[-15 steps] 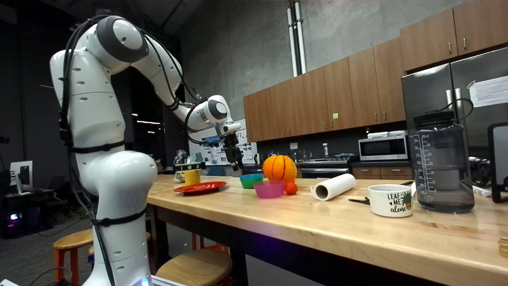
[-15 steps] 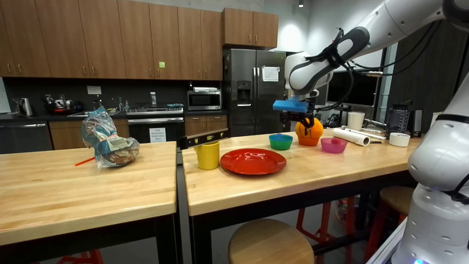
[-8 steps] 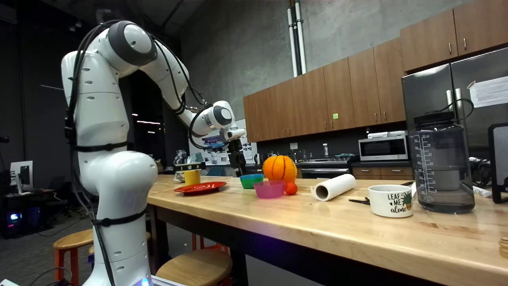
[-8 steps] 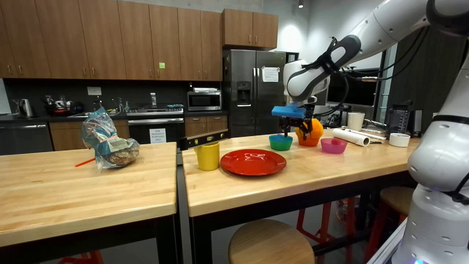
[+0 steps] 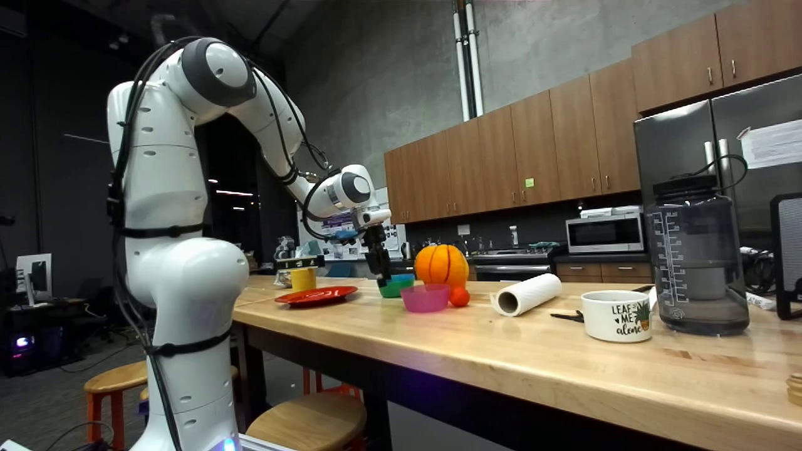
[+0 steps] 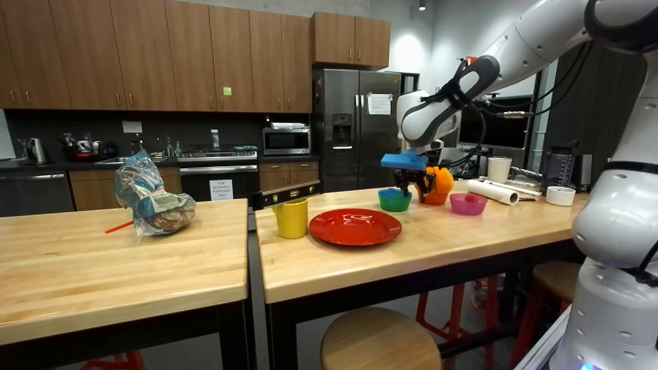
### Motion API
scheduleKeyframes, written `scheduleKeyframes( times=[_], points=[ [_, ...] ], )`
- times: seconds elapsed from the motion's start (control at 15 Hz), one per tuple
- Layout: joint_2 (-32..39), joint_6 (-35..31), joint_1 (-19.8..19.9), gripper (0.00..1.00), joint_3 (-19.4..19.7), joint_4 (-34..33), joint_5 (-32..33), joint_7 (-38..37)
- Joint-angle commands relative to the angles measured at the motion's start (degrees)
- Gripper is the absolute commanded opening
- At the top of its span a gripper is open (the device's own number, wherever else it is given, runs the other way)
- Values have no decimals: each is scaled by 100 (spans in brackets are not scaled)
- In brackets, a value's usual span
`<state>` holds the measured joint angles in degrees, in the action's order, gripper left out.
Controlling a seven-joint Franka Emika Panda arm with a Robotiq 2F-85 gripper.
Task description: Lift the blue and green bowl, pour some of its content into the purple bowl and then put it back on the table
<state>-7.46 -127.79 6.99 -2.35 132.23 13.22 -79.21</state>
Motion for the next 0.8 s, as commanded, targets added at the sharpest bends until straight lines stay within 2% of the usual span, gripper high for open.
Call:
scheduleKeyframes(
  times=[0.0, 0.2, 0.27, 0.73],
  points=[
    [7, 55, -83, 28, 102, -72, -30, -13],
    [-72, 87, -97, 5, 109, -13, -35, 29],
    [-120, 57, -101, 1, 120, 41, -73, 92],
    [-591, 127, -115, 2, 181, 459, -402, 581]
  ],
)
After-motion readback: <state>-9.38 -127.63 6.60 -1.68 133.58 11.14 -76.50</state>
